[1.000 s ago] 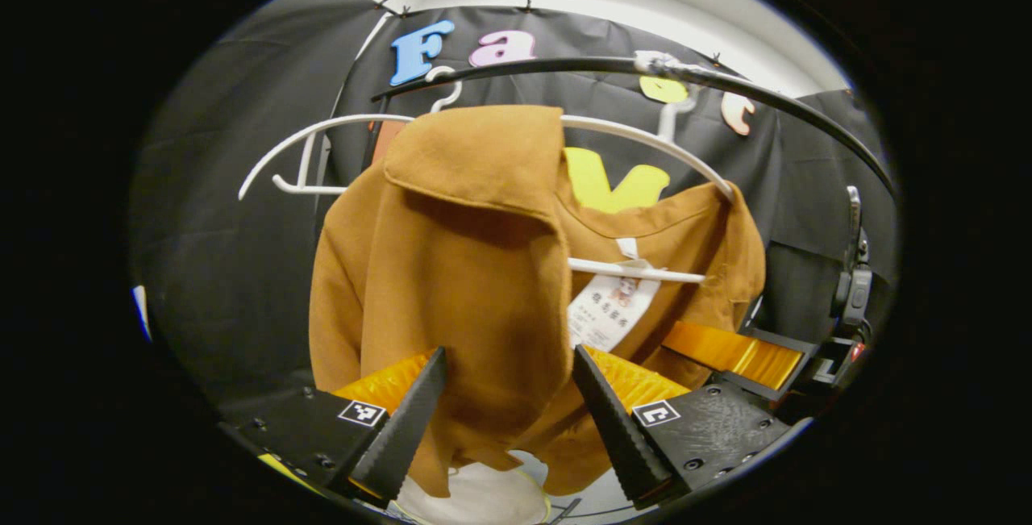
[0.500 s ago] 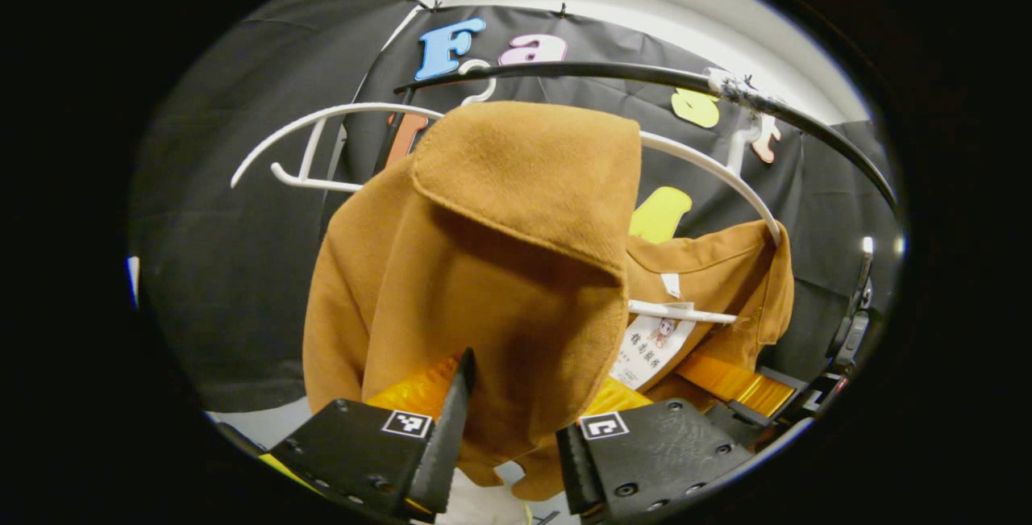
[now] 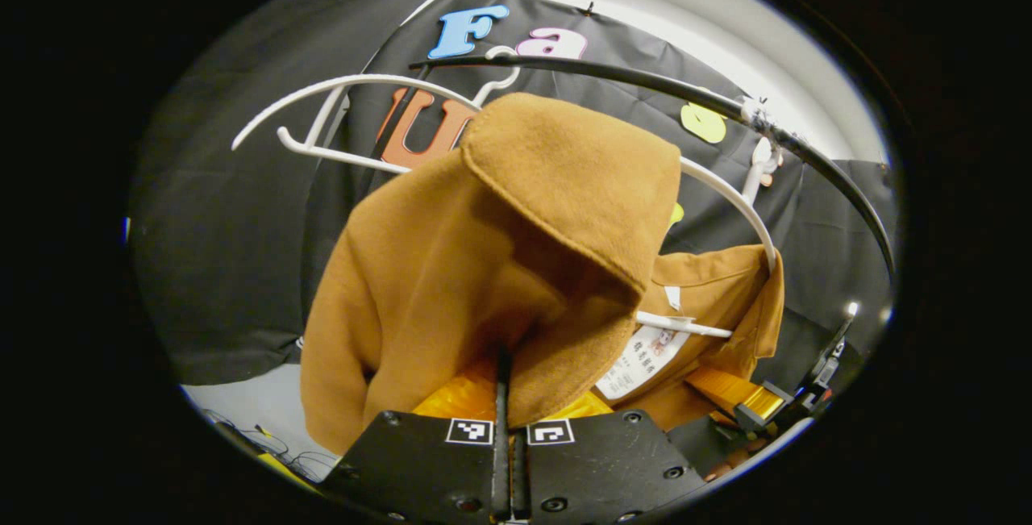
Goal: Grasp the clothes on the hanger with both hands and then place them into the laundry hamper below.
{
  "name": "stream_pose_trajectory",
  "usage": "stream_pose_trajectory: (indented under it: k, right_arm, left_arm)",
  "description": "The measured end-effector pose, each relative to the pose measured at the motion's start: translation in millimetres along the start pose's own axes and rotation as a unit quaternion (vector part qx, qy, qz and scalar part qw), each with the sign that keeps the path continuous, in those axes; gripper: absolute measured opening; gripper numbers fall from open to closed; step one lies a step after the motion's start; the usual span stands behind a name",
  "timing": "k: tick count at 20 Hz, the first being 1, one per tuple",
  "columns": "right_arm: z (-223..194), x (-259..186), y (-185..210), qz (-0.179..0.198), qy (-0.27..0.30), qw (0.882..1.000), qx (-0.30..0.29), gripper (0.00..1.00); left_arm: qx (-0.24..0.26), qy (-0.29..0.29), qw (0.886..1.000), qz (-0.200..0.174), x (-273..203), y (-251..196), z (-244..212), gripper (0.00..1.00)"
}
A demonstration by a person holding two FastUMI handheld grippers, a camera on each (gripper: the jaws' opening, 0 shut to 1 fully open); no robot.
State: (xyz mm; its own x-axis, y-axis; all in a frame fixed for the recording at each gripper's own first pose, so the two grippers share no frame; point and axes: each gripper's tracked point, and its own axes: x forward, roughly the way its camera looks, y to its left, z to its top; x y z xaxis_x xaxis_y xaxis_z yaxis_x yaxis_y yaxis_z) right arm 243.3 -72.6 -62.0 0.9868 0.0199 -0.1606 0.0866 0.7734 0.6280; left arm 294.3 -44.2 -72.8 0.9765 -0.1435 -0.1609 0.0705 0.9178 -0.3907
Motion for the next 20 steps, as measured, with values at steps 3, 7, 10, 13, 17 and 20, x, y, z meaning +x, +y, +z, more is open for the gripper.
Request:
stream_pose_trajectory:
  k: [3,7,10,13,17,20]
  right_arm:
    - [12.4,4.1,3.9,0.015,0.004,0.999,0.037,0.12]
    - [34.2,-11.3,6.2,0.045,0.003,0.996,0.074,0.12]
    - [55.1,-20.4,7.7,0.064,-0.011,0.992,0.104,0.11]
    - [72.8,-30.2,7.2,0.079,-0.030,0.986,0.145,0.11]
    - [89.5,-32.5,4.3,0.086,-0.045,0.983,0.157,0.12]
    - [105.3,-28.5,4.3,0.091,-0.060,0.981,0.160,0.12]
  left_arm:
    - [-0.007,-0.013,1.000,-0.010,-8.4,0.8,12.7,0.01]
    - [-0.023,-0.035,0.999,-0.017,-25.4,9.1,35.3,0.07]
    - [-0.038,-0.049,0.998,-0.015,-34.5,18.7,51.4,0.07]
    - [-0.051,-0.063,0.997,-0.018,-43.2,23.2,67.2,0.01]
    - [-0.060,-0.076,0.995,-0.021,-56.7,32.2,82.8,0.01]
    - [-0.065,-0.084,0.994,-0.020,-61.0,39.2,94.1,0.01]
